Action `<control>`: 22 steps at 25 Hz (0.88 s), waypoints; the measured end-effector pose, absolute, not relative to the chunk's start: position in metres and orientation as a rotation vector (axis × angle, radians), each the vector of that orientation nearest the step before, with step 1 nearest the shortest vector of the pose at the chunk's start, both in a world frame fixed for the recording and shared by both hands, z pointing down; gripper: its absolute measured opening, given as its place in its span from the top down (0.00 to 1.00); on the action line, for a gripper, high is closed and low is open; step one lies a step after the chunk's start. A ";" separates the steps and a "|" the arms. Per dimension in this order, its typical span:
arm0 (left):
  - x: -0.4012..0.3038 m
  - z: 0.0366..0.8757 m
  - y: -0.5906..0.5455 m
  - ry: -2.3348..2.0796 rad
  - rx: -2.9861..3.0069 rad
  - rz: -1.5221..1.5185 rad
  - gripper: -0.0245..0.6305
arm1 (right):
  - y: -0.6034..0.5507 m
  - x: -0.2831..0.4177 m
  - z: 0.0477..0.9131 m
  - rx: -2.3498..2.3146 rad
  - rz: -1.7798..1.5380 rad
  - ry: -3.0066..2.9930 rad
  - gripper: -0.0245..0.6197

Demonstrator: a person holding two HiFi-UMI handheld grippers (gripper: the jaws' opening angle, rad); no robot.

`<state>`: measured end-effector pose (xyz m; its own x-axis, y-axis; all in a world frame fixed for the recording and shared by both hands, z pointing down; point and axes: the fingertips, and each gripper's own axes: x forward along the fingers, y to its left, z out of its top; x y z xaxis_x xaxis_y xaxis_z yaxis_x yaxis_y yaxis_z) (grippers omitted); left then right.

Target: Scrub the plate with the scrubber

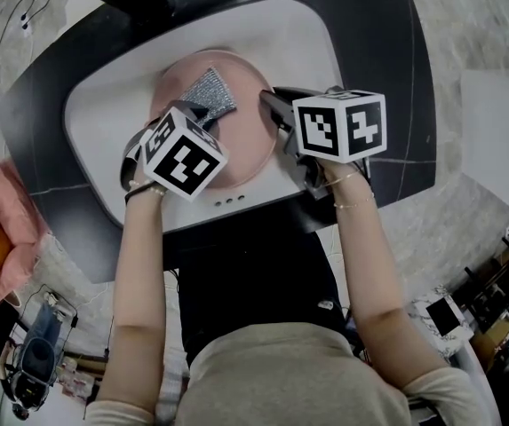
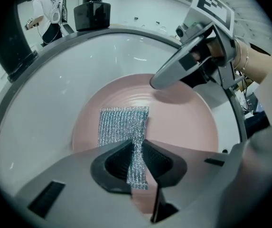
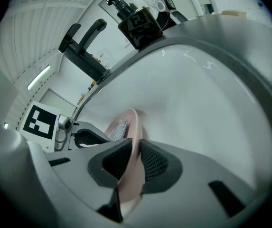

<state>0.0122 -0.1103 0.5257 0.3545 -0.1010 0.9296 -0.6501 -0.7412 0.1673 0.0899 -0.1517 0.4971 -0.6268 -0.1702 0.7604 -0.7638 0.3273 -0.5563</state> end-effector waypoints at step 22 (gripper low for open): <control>0.015 0.516 -0.048 -0.470 2.114 1.417 0.84 | -0.159 0.090 0.496 0.833 1.297 -1.988 0.87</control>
<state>0.0148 -0.0484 0.5164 0.3841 0.0128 0.9232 -0.5623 -0.7898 0.2449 0.0905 -0.1594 0.4962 -0.6120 -0.1718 0.7719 -0.7757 0.3206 -0.5437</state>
